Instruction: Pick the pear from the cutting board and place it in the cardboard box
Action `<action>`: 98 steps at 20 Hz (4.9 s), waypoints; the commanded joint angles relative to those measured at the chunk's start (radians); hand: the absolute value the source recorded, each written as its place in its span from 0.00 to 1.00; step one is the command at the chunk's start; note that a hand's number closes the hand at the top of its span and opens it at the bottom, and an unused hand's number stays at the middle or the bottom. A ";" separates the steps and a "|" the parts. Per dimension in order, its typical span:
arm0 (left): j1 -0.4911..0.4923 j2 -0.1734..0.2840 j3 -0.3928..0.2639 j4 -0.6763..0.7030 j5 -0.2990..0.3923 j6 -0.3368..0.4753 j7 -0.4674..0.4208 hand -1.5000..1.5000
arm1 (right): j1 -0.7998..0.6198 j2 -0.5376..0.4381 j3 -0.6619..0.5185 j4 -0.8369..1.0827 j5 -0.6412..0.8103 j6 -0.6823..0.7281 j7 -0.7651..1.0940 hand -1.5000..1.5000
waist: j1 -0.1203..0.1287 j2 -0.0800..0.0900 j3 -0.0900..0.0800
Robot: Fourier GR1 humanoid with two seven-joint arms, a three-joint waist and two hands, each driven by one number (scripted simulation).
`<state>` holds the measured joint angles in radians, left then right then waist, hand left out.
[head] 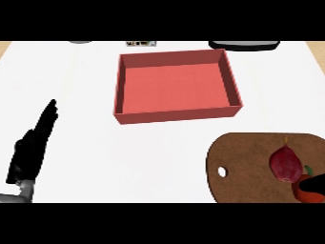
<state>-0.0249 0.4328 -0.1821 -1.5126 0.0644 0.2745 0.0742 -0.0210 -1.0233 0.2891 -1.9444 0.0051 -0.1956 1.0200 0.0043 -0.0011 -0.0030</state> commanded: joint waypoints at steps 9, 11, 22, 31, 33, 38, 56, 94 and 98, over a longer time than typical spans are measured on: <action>0.045 -0.036 0.007 -0.028 -0.040 -0.023 -0.010 0.50 | -0.086 0.165 0.119 0.037 0.174 0.050 0.256 0.00 | 0.004 0.001 0.002; 0.072 -0.030 0.008 -0.085 -0.047 -0.017 0.024 0.50 | -0.095 0.160 0.086 -0.019 0.148 0.074 0.318 0.00 | 0.002 -0.001 0.002; 0.044 -0.058 0.069 -0.032 -0.065 -0.061 -0.005 0.50 | -0.071 0.320 0.094 0.115 0.302 0.093 0.226 0.00 | 0.001 0.001 0.003; 0.014 -0.105 0.109 0.067 -0.097 -0.092 -0.044 0.50 | 0.005 0.388 0.000 0.133 0.359 0.137 0.117 0.00 | -0.007 0.001 0.003; 0.010 -0.079 0.132 0.025 -0.087 -0.124 -0.023 0.50 | -0.097 0.437 -0.014 0.223 0.367 0.173 0.128 0.00 | 0.000 0.001 0.003; -0.014 -0.099 0.144 -0.011 -0.115 -0.121 0.044 0.50 | 0.040 0.414 -0.072 0.154 0.369 0.211 0.062 0.00 | -0.008 0.000 0.003; 0.060 -0.192 0.132 -0.063 -0.210 -0.114 0.023 0.50 | 0.015 0.493 -0.089 0.225 0.659 0.217 -0.014 1.00 | -0.005 -0.001 0.003; -0.087 -0.201 0.110 0.014 -0.217 -0.180 0.023 0.50 | -0.981 0.360 -0.125 1.057 0.150 0.767 -1.805 1.00 | 0.111 0.034 0.004; -0.047 -0.213 0.128 0.049 -0.206 -0.170 -0.024 0.50 | -1.117 0.443 -0.064 1.158 0.194 0.765 -1.758 1.00 | 0.081 0.024 0.002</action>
<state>-0.0878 0.2241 -0.0754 -1.4998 -0.1463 0.0928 0.0855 -1.0141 -0.6450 0.1909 -0.9011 0.1749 0.4827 -0.6786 0.1080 0.0304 0.0009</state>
